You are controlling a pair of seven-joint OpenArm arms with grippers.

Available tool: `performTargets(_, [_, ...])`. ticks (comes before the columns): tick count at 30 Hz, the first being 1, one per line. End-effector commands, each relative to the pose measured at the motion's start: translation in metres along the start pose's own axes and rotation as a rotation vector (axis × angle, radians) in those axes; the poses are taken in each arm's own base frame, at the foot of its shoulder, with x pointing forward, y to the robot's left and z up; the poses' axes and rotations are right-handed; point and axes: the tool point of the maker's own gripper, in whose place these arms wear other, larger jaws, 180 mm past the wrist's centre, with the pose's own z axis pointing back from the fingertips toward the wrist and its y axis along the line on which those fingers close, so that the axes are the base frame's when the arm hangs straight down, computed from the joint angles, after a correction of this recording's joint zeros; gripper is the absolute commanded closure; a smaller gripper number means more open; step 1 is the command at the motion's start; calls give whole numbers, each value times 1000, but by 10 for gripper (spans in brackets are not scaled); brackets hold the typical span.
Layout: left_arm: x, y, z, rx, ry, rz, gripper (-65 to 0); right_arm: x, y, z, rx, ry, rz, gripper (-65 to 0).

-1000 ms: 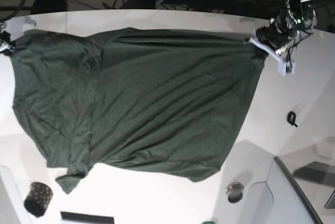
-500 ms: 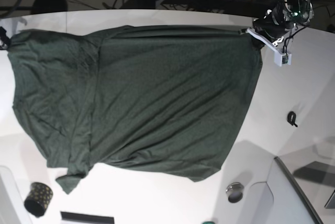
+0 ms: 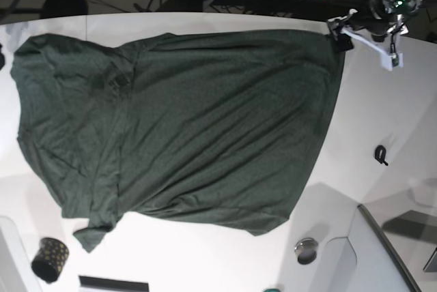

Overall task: Layout the t-shirt on the table in an organized manner, then fold the t-shirt properly
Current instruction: 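Release the shirt corner with the left gripper and regrasp it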

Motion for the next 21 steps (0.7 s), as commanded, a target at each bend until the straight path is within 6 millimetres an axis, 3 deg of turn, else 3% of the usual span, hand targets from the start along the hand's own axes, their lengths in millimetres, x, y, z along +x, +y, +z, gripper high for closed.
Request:
performTargets(1, [9, -1, 4, -7, -34, -4, -650, 22, 6, 8, 12, -63, 22, -428])
performTargets(4, [22, -6, 10, -18, -73, -12, -650, 26, 19, 21, 16, -63, 90, -426])
performTargets(8, [46, -34, 22, -159, -163, 121, -650, 24, 45, 27, 54, -81, 140, -414])
performTargets(9, [52, -41, 23, -205, -180, 160, -609, 22, 52, 26, 74, -79, 167, -383])
performTargets(10, [61, -50, 25, -254, -203, 196, -520, 21, 60, 23, 102, -72, 205, -323])
performTargets(11, [73, -62, 25, -304, -223, 206, -398, 17, 66, 19, 124, -54, 232, -240])
performTargets(13, [85, -82, 19, -358, -230, 187, -89, 17, 78, 9, 159, -42, 239, -53])
performTargets(14, [89, -93, 14, -383, -226, 180, 0, 15, 81, 4, 168, -31, 234, 0])
performTargets(16, [93, -108, 0, -413, -205, 192, 0, 13, 85, -3, 184, -17, 219, -26])
performTargets(18, [91, -120, -18, -434, -163, 200, 0, 11, 85, -7, 192, -6, 202, -5])
performTargets(21, [80, -124, -41, -382, -104, 129, 0, 3, 82, -18, 198, 27, 162, -5])
